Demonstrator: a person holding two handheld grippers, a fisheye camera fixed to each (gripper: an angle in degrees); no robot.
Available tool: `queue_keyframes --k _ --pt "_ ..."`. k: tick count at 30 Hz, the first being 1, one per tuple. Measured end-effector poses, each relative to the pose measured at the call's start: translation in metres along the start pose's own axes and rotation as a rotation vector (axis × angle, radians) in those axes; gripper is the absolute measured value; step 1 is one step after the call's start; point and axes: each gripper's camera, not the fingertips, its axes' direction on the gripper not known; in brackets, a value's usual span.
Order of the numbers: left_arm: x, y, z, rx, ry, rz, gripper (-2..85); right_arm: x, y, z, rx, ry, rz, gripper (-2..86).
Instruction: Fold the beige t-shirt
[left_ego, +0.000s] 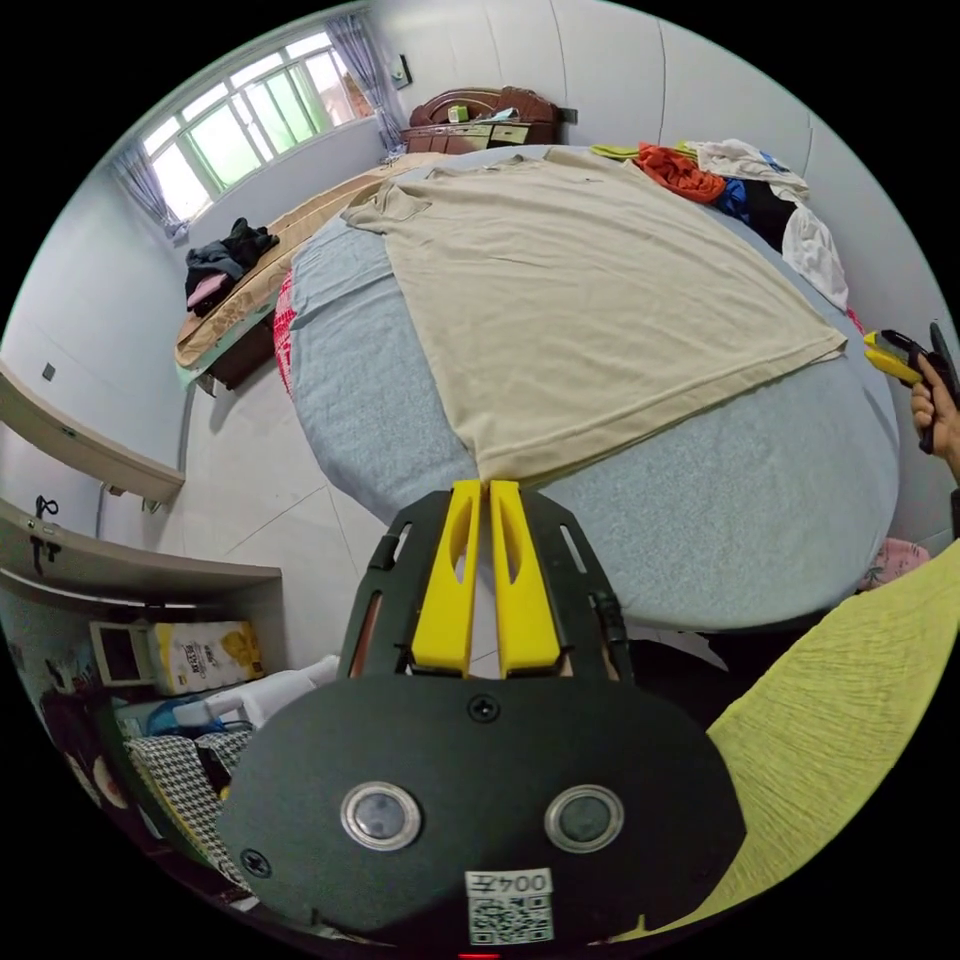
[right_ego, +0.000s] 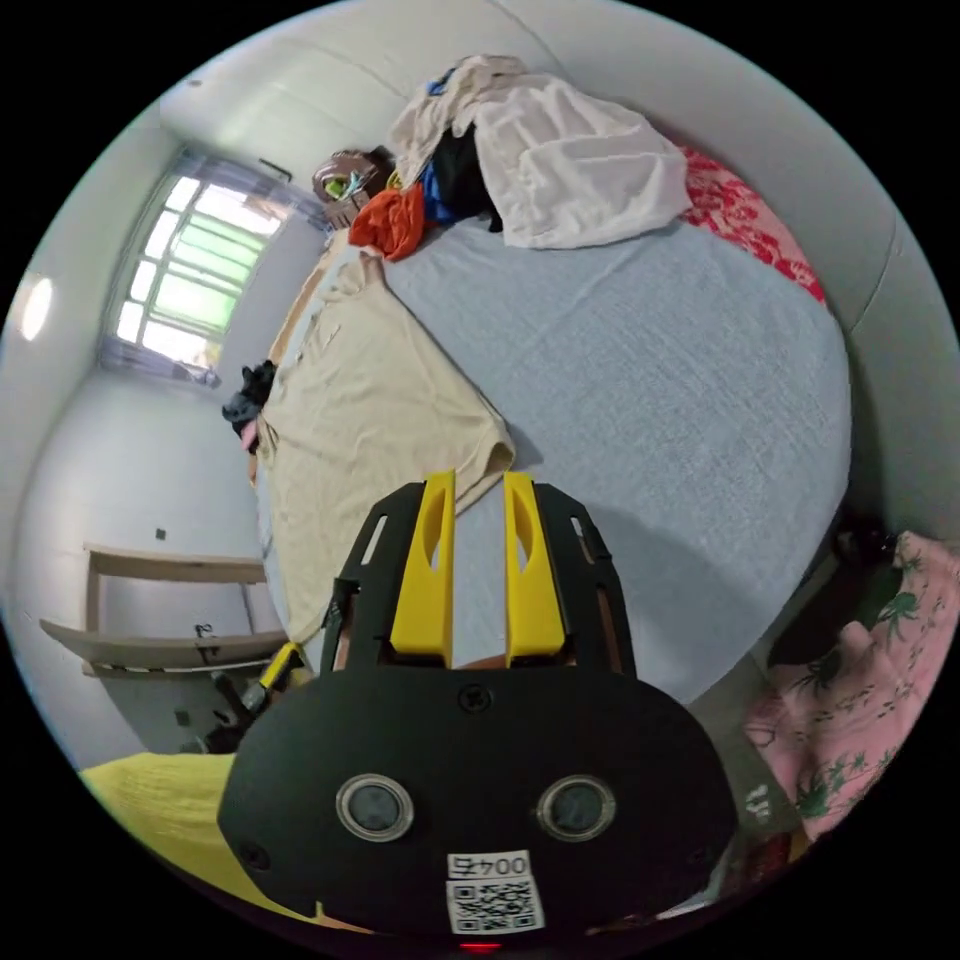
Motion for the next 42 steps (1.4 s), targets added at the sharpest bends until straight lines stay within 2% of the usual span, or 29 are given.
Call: queue_keyframes --k 7,11,17,23,27,34,42 --pt "-0.029 0.008 0.004 -0.017 0.072 -0.056 1.5 0.052 -0.029 0.006 -0.032 -0.155 0.062 10.2" --pt "-0.045 0.013 0.006 -0.020 0.096 -0.104 1.3 0.069 -0.039 0.009 -0.054 -0.152 0.095 10.2" --pt "-0.096 0.039 0.005 0.024 0.289 -0.269 1.2 0.089 -0.044 0.010 -0.068 -0.226 0.152 10.1" --pt "-0.092 0.033 0.008 -0.020 0.221 -0.177 1.1 0.095 -0.055 0.017 -0.126 -0.199 0.161 6.7" --pt "-0.106 0.038 0.009 -0.025 0.234 -0.216 1.1 0.100 -0.060 0.024 -0.184 -0.205 0.171 2.4" --pt "-0.132 0.046 -0.007 0.033 0.302 -0.255 1.2 0.071 -0.069 0.007 -0.181 -0.193 0.034 -0.5" --pt "-0.150 0.050 -0.023 0.051 0.307 -0.231 1.2 0.025 -0.067 0.004 -0.215 -0.075 -0.140 -0.7"
